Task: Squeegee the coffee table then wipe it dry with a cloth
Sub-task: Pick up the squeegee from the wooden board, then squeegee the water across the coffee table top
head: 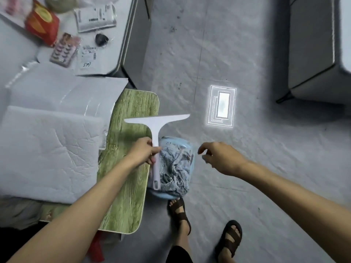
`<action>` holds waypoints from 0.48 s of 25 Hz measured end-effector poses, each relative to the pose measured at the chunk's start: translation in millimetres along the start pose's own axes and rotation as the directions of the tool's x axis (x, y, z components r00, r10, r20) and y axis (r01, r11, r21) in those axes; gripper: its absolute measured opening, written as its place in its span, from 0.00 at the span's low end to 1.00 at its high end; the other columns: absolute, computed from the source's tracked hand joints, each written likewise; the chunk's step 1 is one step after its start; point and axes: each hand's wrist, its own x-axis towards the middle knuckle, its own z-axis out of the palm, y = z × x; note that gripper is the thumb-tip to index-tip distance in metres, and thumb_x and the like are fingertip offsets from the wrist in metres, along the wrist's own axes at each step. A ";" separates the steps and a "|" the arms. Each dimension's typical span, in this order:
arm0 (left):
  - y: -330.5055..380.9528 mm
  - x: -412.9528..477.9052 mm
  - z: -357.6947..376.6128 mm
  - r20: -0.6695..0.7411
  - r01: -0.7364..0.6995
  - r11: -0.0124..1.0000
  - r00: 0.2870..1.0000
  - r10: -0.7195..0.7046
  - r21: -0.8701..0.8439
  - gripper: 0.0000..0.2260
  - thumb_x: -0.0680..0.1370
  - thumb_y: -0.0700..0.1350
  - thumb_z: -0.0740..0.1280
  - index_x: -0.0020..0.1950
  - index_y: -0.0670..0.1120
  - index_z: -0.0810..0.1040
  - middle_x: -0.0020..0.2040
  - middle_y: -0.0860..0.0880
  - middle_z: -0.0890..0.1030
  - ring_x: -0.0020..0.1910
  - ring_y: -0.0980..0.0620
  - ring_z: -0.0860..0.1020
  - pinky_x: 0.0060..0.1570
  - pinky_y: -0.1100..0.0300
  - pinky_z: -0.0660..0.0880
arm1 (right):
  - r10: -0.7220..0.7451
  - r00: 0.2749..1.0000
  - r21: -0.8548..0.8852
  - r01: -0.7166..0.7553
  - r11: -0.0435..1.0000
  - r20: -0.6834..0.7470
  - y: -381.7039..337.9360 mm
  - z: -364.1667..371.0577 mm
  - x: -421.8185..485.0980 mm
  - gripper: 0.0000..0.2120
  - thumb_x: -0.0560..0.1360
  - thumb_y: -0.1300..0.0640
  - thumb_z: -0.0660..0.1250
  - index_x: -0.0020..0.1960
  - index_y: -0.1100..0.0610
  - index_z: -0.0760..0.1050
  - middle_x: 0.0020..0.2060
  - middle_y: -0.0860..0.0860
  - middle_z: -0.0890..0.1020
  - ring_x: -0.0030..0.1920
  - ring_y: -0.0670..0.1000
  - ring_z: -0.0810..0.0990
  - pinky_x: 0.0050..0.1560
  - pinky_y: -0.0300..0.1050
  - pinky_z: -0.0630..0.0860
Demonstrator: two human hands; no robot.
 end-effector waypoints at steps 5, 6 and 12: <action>165.6 -79.7 37.6 0.077 -0.229 0.955 0.966 0.246 -0.187 0.06 0.76 0.36 0.69 0.50 0.37 0.73 0.31 0.44 0.77 0.20 0.56 0.74 0.20 0.66 0.71 | 0.012 0.980 0.046 -0.003 0.999 -0.199 20.1 -102.2 -98.9 0.12 0.81 0.55 0.58 0.62 0.51 0.74 0.43 0.51 0.82 0.44 0.55 0.77 0.42 0.47 0.71; 201.9 -98.5 46.9 0.089 -0.264 0.944 0.954 0.285 -0.198 0.07 0.75 0.37 0.70 0.48 0.38 0.73 0.29 0.45 0.77 0.20 0.56 0.74 0.20 0.66 0.70 | 0.018 0.970 0.086 0.003 0.996 -0.243 25.1 -127.0 -122.0 0.12 0.81 0.50 0.59 0.60 0.51 0.75 0.44 0.52 0.82 0.46 0.55 0.78 0.42 0.47 0.70; 409.5 -199.4 111.2 0.094 -0.415 0.872 0.888 0.450 -0.260 0.09 0.75 0.39 0.71 0.44 0.42 0.70 0.30 0.45 0.78 0.22 0.54 0.73 0.22 0.65 0.70 | -0.028 0.922 0.288 0.150 0.946 -0.387 68.9 -273.0 -237.2 0.25 0.77 0.44 0.65 0.70 0.53 0.67 0.46 0.50 0.84 0.47 0.50 0.80 0.46 0.44 0.75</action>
